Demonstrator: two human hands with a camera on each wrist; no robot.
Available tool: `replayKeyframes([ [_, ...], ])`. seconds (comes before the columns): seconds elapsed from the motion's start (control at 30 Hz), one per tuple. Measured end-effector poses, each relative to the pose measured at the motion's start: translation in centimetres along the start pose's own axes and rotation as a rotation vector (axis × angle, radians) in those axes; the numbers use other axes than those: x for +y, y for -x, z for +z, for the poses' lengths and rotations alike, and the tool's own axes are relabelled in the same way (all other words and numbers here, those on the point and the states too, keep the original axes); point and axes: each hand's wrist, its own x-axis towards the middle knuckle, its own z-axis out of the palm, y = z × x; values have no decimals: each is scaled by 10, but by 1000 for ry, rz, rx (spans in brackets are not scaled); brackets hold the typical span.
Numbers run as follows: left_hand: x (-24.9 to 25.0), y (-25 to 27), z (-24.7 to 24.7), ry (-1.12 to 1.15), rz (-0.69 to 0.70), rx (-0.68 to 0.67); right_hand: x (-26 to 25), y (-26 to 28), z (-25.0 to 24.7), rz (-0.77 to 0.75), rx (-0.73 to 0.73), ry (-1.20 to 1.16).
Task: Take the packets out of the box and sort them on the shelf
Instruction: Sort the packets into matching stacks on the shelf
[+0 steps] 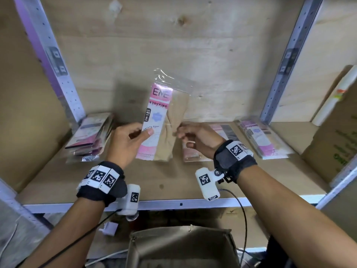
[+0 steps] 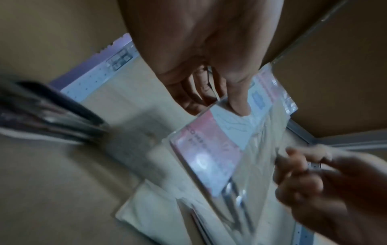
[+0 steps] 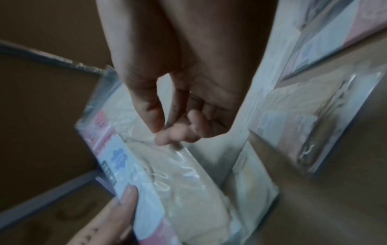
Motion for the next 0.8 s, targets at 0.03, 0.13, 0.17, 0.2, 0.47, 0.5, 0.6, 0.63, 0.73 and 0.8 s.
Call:
replayKeyframes([
  [0.03,-2,0,3,49,-37,-8,5,1,-3,12,18,92],
  [0.13,-7,0,14,161,-142,-12,19,4,-8,69,23,308],
  [0.17,-8,1,18,202,-183,-15,22,4,-10,79,8,341],
  [0.2,-9,3,23,239,-228,-22,25,5,-11,87,-11,345],
  [0.47,-16,-11,36,389,-485,-69,38,9,-30,157,-100,95],
  [0.5,-17,-16,33,436,-489,-21,39,10,-32,158,-99,96],
  [0.6,-23,-28,23,505,-536,100,40,13,-39,168,-114,119],
  [0.63,-26,-31,20,494,-560,119,41,14,-41,176,-128,126],
  [0.73,-37,-37,12,416,-585,124,44,13,-47,195,-143,121],
  [0.8,-43,-39,6,321,-580,108,44,11,-49,182,-145,91],
])
